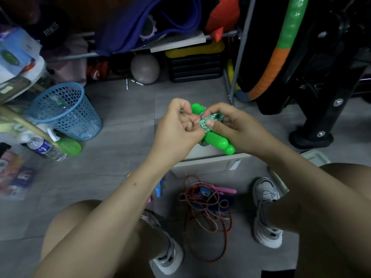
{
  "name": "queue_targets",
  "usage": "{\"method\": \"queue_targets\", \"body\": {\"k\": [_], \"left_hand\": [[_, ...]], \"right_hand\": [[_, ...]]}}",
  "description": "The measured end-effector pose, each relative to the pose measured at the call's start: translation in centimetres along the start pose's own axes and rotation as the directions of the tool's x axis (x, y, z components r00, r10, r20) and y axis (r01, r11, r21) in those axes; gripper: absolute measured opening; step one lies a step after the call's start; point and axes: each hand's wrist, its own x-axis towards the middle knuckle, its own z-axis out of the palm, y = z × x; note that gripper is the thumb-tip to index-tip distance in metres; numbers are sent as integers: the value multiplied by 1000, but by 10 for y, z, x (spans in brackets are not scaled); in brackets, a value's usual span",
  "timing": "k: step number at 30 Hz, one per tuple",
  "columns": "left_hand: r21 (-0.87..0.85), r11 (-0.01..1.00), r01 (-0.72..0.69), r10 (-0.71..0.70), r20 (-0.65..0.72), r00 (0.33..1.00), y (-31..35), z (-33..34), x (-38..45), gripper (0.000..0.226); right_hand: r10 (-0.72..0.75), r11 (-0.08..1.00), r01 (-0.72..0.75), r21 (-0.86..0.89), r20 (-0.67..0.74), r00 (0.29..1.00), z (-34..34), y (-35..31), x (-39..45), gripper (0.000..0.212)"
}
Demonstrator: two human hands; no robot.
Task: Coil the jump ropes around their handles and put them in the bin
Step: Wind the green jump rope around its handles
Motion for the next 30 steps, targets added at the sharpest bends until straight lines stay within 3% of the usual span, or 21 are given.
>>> {"method": "queue_targets", "body": {"k": [4, 8, 16, 21, 25, 28, 30], "left_hand": [[-24, 999, -26, 28, 56, 998, -3, -4, -1, 29], [95, 988, -123, 112, 116, 987, -2, -9, -1, 49], [158, 985, -75, 71, 27, 997, -10, -9, -6, 65], [131, 989, -67, 58, 74, 996, -7, -8, -5, 61], [218, 970, -111, 87, 117, 989, -3, -9, -6, 60], [127, 988, -85, 68, 126, 990, -3, -7, -7, 55], [84, 993, -86, 79, 81, 994, -5, -6, -9, 44]], "right_hand": [[-17, 1000, 17, 5, -7, 1000, -1, 0, 1, 12], [-24, 998, 24, -50, 2, 1000, -5, 3, 5, 10], [28, 993, -28, -116, -2, 1000, -3, 9, 5, 9], [41, 999, -40, -25, 18, 999, 2, 4, 2, 18], [49, 993, -56, 100, 73, 996, -1, 2, 0, 18], [41, 987, -57, 149, 105, 994, -2, 3, -1, 20], [43, 985, -49, 163, 45, 998, -3, 2, 0, 13]]}}
